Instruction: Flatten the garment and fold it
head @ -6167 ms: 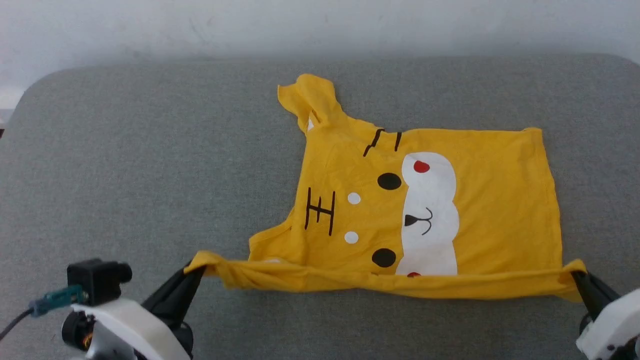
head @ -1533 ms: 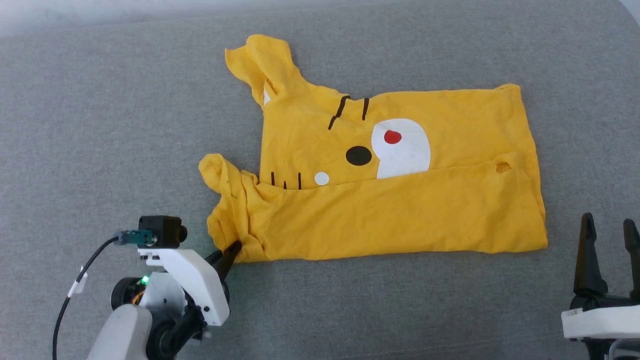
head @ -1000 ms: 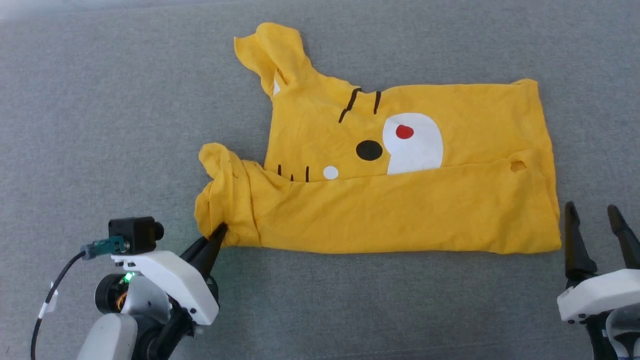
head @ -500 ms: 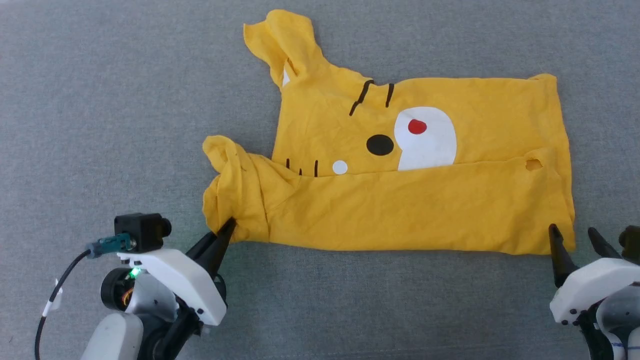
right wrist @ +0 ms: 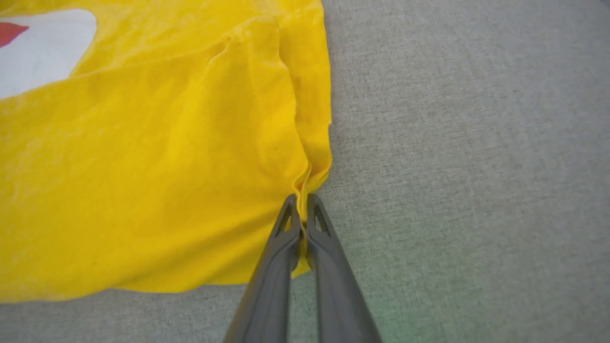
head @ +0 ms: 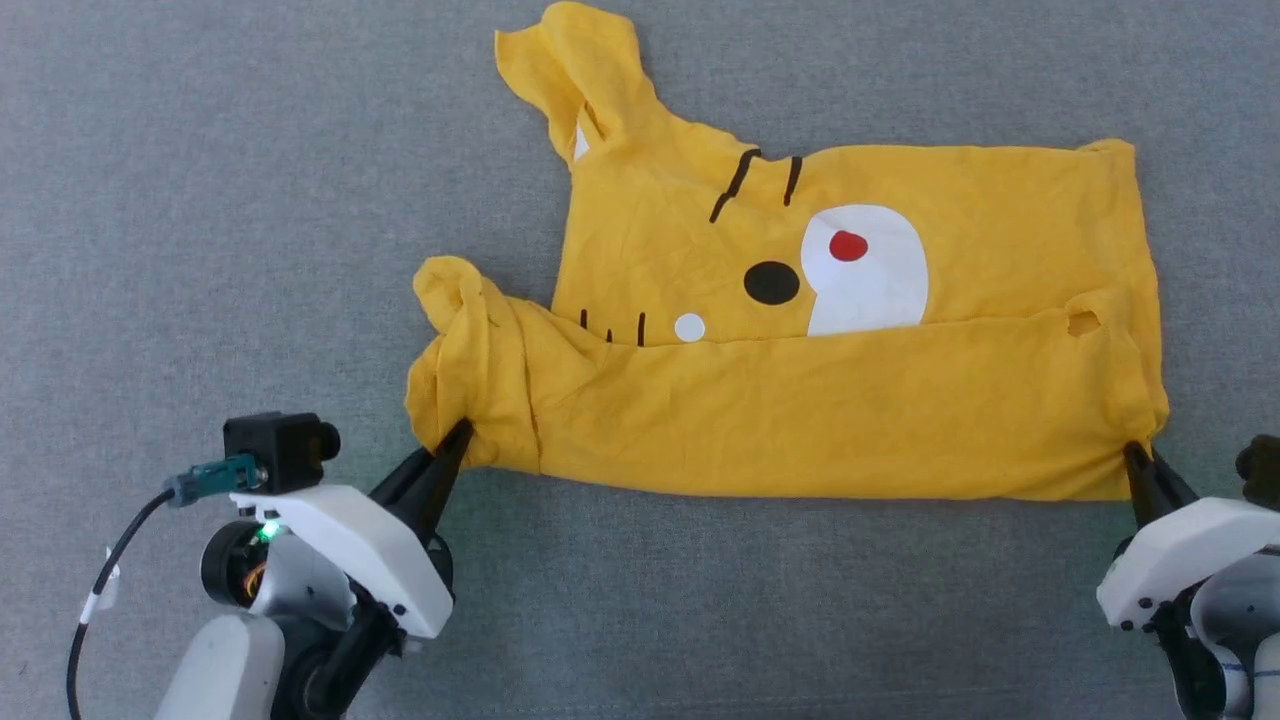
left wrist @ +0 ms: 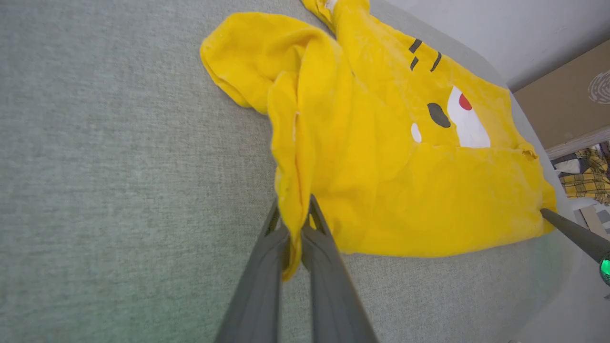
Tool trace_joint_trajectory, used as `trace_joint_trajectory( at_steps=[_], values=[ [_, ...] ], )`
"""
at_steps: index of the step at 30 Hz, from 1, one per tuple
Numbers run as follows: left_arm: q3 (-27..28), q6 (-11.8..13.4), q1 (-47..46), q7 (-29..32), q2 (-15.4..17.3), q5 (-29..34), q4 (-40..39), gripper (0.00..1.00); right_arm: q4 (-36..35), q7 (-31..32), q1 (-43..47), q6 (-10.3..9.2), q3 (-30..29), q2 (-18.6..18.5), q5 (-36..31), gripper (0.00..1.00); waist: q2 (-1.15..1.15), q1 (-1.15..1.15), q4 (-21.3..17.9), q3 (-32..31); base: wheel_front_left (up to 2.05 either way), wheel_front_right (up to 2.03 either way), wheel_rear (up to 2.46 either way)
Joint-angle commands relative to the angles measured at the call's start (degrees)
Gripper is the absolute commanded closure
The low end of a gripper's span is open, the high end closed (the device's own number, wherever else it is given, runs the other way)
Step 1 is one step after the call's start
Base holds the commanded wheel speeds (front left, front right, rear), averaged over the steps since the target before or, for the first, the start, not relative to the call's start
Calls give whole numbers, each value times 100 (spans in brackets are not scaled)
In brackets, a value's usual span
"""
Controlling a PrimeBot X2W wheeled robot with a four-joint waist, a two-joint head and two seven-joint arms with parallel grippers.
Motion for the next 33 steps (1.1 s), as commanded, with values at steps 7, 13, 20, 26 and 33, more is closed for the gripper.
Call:
trace_joint_trajectory(
  at_steps=[7, 13, 20, 26, 33],
  values=[
    [148, -53, 50, -139, -30, -334, -74, 100, -345, -74, -186, -11, 89, 13, 253, 100, 0, 0, -38, -108, 0, 0, 0],
    [298, -50, 434, -102, 76, -530, -264, 100, -932, 159, 74, -11, 53, 13, 596, 100, 0, 0, -67, -410, 0, 0, 0],
    [460, 70, 1109, 80, 157, -799, -667, 100, -1643, 548, 738, -11, -249, 13, 929, 100, 0, 0, -142, -856, 0, 0, 0],
    [520, 222, 1768, 328, 191, -1024, -965, 100, -1864, 873, 1373, -11, -581, 13, 1256, 100, 0, 0, -184, -1132, 0, 0, 0],
    [417, 317, 2070, 385, 130, -1023, -916, 100, -1652, 983, 1719, -11, -616, 13, 1291, 100, 0, 0, -146, -1176, 0, 0, 0]
  ],
)
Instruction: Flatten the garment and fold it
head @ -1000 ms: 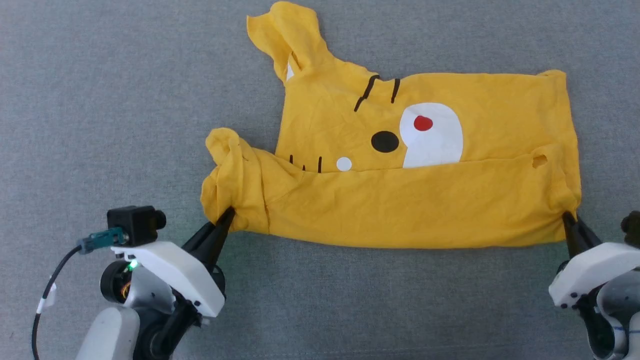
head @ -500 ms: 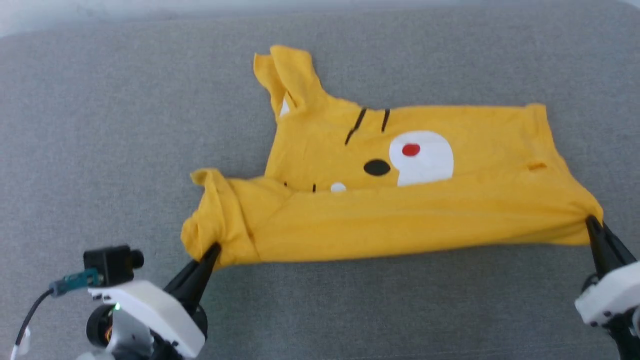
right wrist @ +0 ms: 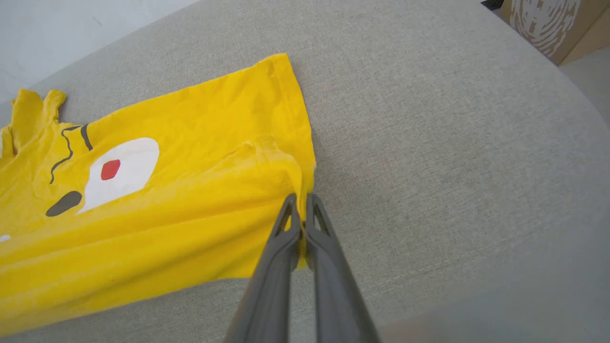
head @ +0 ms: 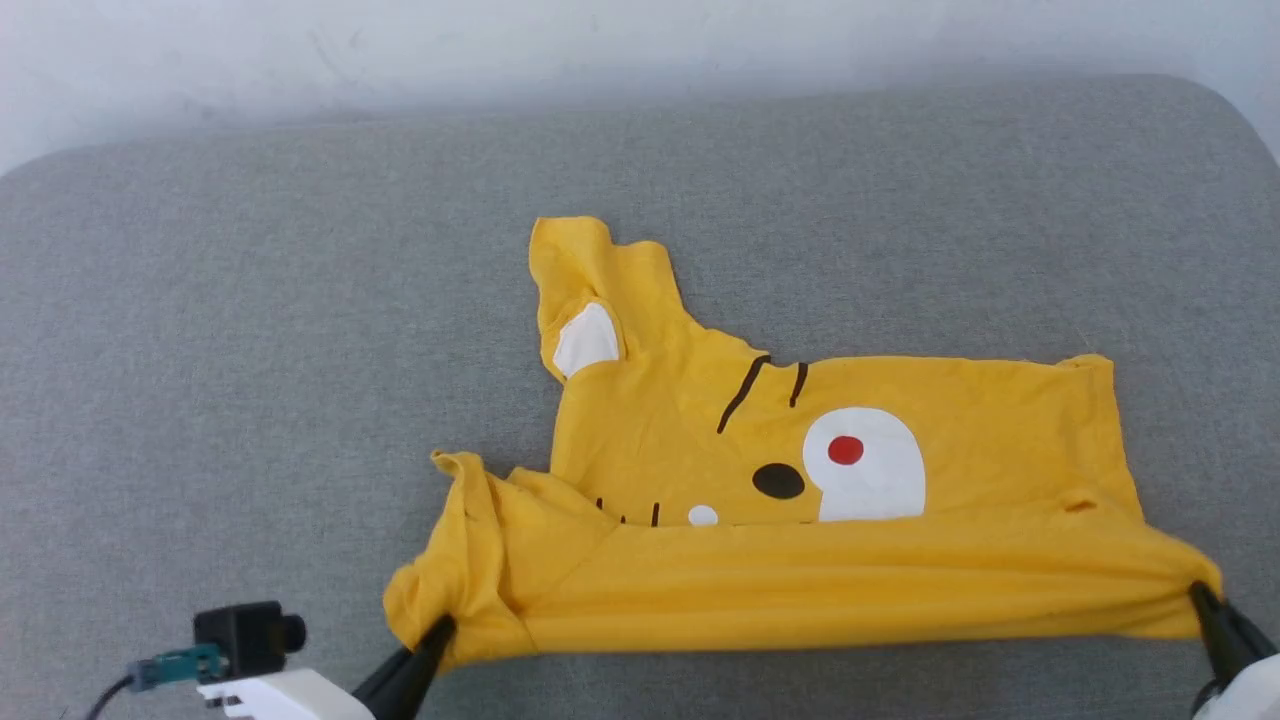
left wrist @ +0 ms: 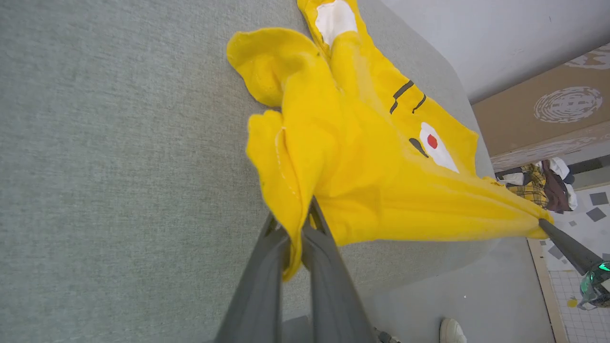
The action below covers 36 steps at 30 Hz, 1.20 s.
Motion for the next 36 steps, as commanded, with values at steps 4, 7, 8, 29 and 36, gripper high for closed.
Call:
trace_joint_trajectory(
  at_steps=[4, 7, 8, 29, 36],
  values=[
    [-162, -15, -214, -36, -135, 66, 556, 100, 433, -101, -27, -13, 157, -13, -130, 100, 0, 2, 74, 55, 0, 0, 0],
    [-296, -75, -494, 6, -210, 71, 1133, 100, 815, -165, -180, -13, 303, -13, -193, 100, 0, 2, 96, 112, 0, 0, 0],
    [-337, -100, -587, 21, -216, 85, 1339, 100, 948, -183, -244, -13, 346, -13, -230, 100, 0, 2, 94, 136, 0, 0, 0],
    [92, -22, -883, -1168, 90, 705, 789, 0, 376, -755, -714, -13, 131, -13, -286, 0, 0, 2, 34, 419, 0, 0, 0],
    [221, 190, -1159, -3243, -227, 1807, 300, 0, -147, -2010, -886, -13, 479, -13, -788, 0, 0, 2, 79, 451, 0, 0, 0]
  ],
)
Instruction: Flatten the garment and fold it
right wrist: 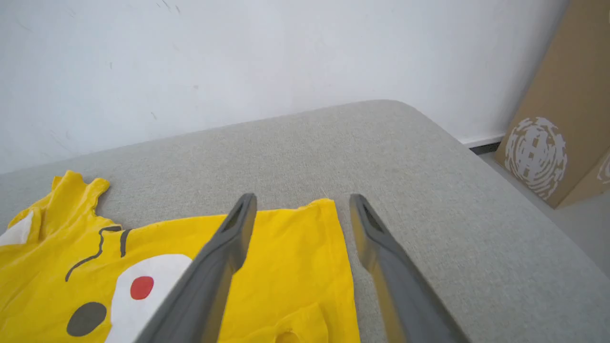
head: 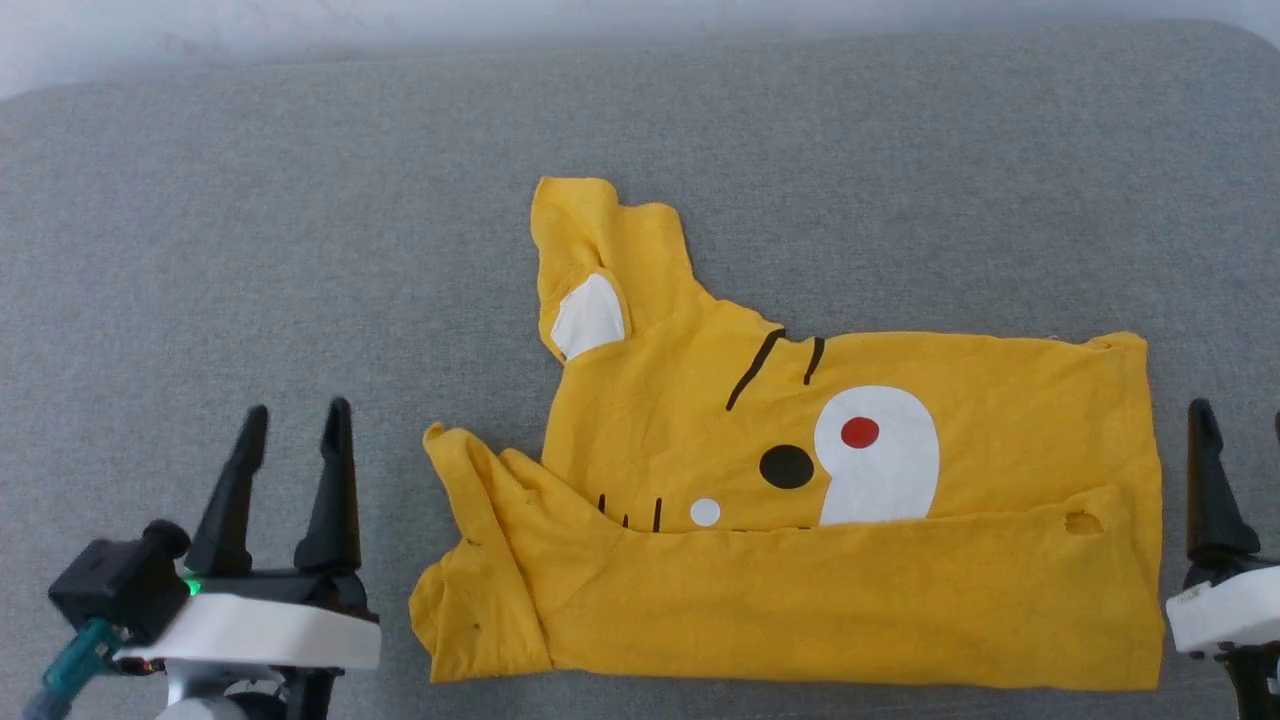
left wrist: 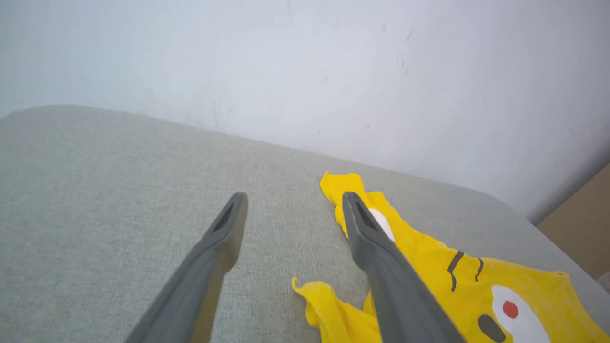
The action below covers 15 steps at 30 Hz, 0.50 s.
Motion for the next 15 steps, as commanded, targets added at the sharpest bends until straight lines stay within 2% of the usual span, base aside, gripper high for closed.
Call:
trace_joint_trajectory(
  at_steps=[1, 2, 4, 8, 15],
  values=[
    [3, 112, -133, -559, -155, 303, -17, 0, -27, -366, -108, -11, 81, 3, -132, 0, 0, -1, 7, -8, 0, 0, 0],
    [3, 112, -133, -559, -155, 303, -17, 0, -27, -366, -108, -11, 81, 3, -132, 0, 0, -1, 7, -8, 0, 0, 0],
    [-28, 241, -190, -814, -218, 761, 5, 0, -29, -706, -110, -11, 180, 3, -369, 0, 0, -1, 4, -13, 0, 0, 0],
    [-92, 441, -214, -913, -429, 1561, -59, 0, 126, -1191, -103, -11, 303, 3, -659, 0, 0, -1, -20, -7, 0, 0, 0],
    [19, 292, -202, -918, -732, 1869, -14, 0, 399, -1445, -50, -11, 431, 3, -752, 0, 0, -1, -72, 52, 0, 0, 0]
  ],
)
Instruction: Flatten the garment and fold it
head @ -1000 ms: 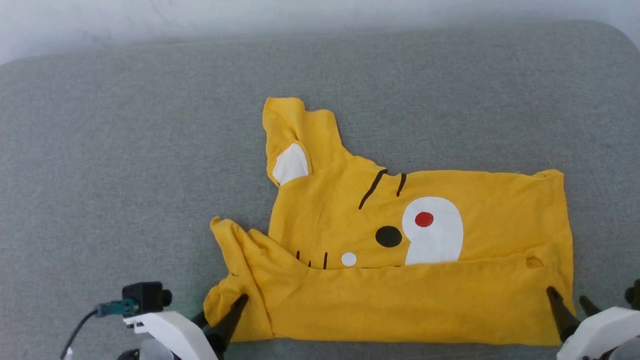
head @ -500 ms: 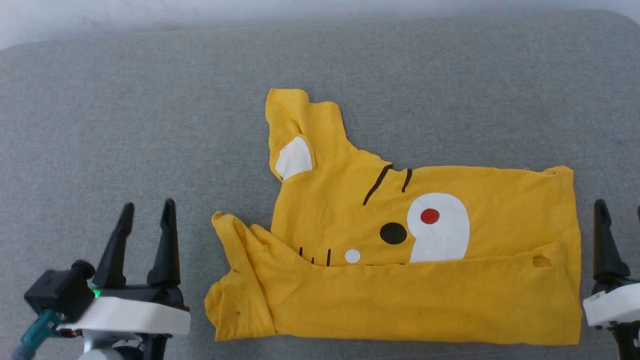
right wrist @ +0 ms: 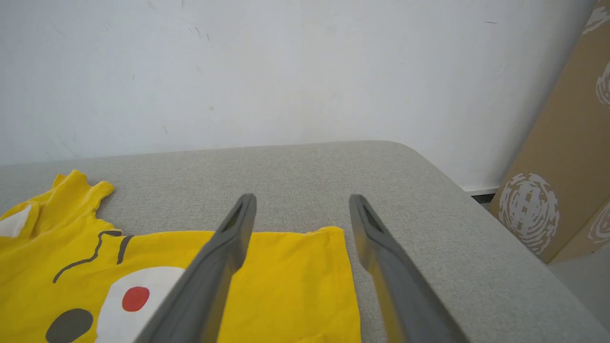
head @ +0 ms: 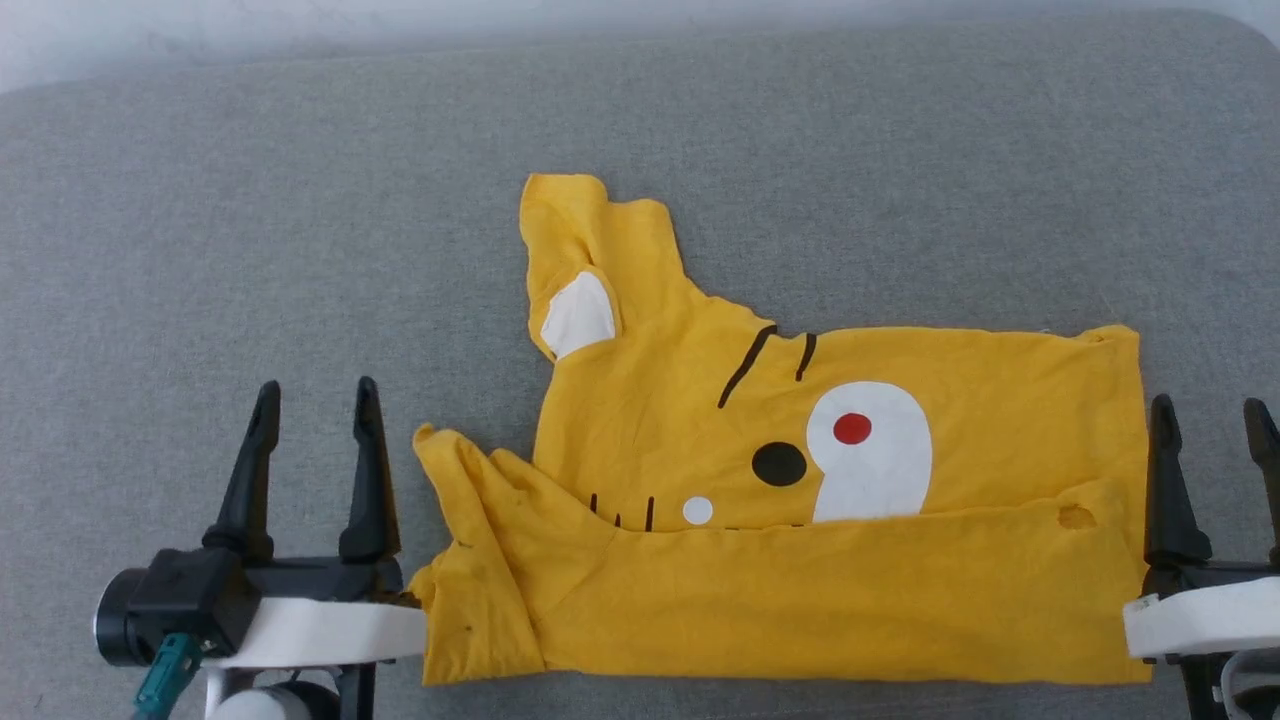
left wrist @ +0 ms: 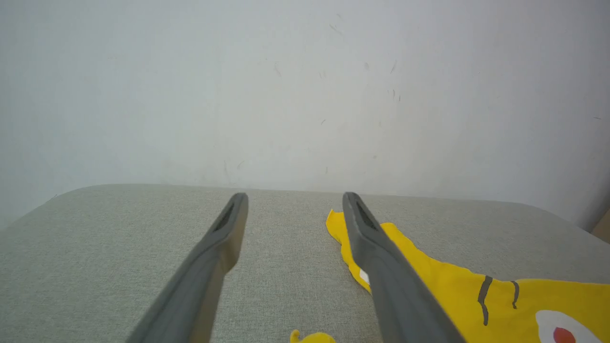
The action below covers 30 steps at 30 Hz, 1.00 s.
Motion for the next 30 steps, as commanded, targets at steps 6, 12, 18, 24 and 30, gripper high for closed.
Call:
trace_joint_trajectory(
  at_steps=[6, 12, 18, 24, 30],
  values=[
    [176, -285, -417, -26, 80, 35, 59, 0, 69, -93, -42, -11, -5, 1, 54, 0, 0, -1, -40, 102, 0, 0, 0],
    [57, -677, -1422, 581, 432, -148, 116, 0, 63, -81, -139, -11, 19, 1, 88, 0, 0, -1, -63, 381, 0, 0, 0],
    [-248, -966, -2921, 1866, 781, -593, 504, 0, 61, -97, -294, -11, 76, 1, 125, 0, 0, -1, -96, 844, 0, 0, 0],
    [-598, -1064, -4488, 3061, 1079, -1078, 1334, 0, 104, -151, -544, -11, 197, 1, 142, 0, 0, -1, -232, 1327, 0, 0, 0],
    [-975, -1090, -5356, 4175, 1214, -1700, 2052, 0, 259, -220, -731, -11, 301, 1, 187, 0, 0, -1, -454, 1663, 0, 0, 0]
  ],
)
